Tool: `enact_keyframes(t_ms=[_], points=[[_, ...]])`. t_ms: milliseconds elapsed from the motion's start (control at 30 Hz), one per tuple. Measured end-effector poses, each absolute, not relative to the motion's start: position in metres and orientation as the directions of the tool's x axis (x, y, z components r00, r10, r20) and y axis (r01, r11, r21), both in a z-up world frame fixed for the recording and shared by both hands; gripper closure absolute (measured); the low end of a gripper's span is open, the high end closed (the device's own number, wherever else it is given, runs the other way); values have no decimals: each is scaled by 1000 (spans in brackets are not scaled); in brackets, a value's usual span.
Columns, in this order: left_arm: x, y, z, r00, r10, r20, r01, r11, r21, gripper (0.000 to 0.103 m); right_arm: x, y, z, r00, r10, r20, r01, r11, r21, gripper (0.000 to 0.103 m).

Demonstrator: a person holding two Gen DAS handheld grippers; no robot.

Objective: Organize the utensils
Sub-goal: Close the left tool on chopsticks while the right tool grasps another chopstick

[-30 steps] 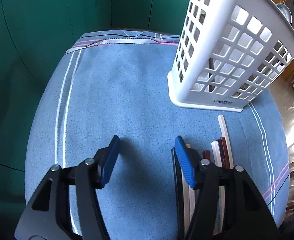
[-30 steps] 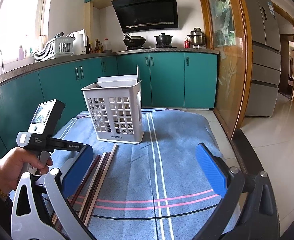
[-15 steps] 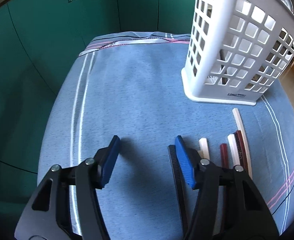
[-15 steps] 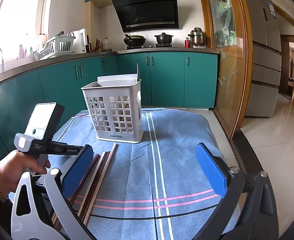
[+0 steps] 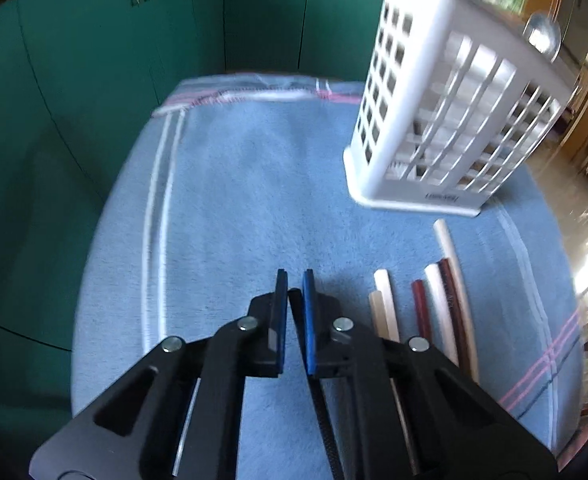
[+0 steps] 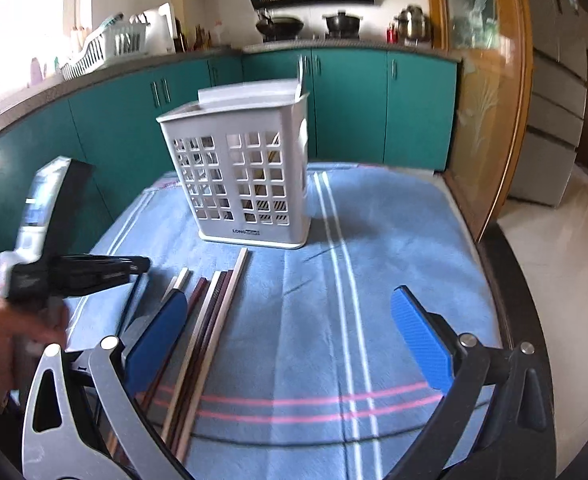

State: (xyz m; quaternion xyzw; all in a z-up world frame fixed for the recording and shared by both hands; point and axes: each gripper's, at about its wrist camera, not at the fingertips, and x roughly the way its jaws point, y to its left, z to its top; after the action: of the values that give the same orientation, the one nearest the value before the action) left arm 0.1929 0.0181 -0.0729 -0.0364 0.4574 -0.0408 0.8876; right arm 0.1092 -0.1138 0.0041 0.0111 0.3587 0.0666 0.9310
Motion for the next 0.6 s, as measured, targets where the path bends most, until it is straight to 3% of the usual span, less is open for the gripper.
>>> enact_keyframes(t_ms=[100,233,400,600], points=[[176,26,-48,633,-151,-759,58,987,-148,96,146,-93,-7,683,127,-719,-120,991,61,14],[153,42,-15,701,-205,-683,74,974,-216,96,190,-67,-30,584,131,-801,-127,990,69,37],[136,62,13,751,-232,-618,80,961,-265,96,222,-39,-51,521,77,-850,-124,992,14,53],[129,72,23,766,-250,-592,76,950,-303,97,238,-37,-56,511,63,-858,-111,994,7,94]])
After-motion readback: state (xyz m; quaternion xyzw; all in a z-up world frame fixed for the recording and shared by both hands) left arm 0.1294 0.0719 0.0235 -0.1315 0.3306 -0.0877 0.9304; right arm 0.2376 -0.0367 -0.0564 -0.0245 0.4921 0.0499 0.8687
